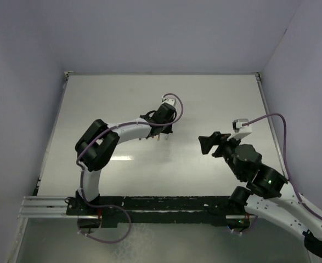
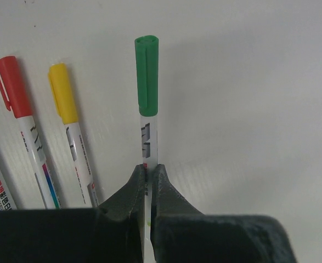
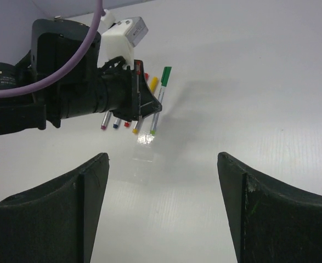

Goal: Insert the pens into the pen caps

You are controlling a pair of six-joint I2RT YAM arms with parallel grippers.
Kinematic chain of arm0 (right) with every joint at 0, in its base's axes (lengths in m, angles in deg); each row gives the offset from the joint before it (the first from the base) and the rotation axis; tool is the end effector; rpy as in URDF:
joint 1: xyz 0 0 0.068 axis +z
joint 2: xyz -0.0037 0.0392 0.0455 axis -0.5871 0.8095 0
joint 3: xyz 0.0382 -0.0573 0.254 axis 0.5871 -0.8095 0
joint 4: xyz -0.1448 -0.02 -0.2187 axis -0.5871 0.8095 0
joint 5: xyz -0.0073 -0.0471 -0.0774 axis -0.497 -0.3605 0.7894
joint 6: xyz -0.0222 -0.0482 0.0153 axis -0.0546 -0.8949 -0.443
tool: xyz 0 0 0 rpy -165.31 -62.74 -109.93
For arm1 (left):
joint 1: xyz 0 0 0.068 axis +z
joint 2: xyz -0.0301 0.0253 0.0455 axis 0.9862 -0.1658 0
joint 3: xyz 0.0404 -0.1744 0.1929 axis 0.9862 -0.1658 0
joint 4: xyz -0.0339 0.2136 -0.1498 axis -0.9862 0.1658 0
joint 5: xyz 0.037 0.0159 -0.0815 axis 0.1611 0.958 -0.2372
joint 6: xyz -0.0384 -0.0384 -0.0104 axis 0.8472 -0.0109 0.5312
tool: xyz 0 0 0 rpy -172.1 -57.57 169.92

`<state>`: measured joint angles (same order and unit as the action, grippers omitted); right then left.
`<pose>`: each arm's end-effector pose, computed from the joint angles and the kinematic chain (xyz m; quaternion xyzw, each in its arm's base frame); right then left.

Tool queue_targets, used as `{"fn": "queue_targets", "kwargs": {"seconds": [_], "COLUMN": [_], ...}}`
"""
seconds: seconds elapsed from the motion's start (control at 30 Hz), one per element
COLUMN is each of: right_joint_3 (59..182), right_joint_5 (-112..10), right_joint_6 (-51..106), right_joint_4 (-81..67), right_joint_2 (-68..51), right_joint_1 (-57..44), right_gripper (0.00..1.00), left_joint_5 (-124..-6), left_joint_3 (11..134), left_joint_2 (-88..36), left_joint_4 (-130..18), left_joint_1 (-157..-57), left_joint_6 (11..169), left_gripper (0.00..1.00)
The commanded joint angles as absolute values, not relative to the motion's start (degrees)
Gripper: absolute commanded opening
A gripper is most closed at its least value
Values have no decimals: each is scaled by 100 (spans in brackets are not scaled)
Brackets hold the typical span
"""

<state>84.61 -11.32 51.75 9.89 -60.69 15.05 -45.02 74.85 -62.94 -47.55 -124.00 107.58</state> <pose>0.0991 0.0905 0.3295 0.0578 0.7389 0.2602 0.6189 0.3152 -0.2888 0.1668 0.0775 0.9141 -0.1516 0.3680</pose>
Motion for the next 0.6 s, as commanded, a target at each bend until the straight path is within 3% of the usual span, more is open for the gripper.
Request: {"fn": "queue_targets", "kwargs": {"seconds": [0.0,0.5,0.57], "right_joint_3": [8384,8225,8217], "right_joint_5": [-1008,-1055,-1055], "right_joint_6": [5309,5494,5533], "right_joint_4": [964,832,828], "right_joint_2": [-6039,-5774,-5738], "right_joint_1": [1511,1511,1511], "right_gripper": [82,82,82], "left_joint_5": [-4285,-4242,-4264], "left_joint_3": [7967,7730,7744], "left_joint_2": [-6500,-6767,-6810], "left_joint_4": [-4406,-4261,-4203], "left_joint_1": [-12360,-12352,-12352], "left_joint_6": [10657,11234,11310], "left_gripper": [0,0,7]}}
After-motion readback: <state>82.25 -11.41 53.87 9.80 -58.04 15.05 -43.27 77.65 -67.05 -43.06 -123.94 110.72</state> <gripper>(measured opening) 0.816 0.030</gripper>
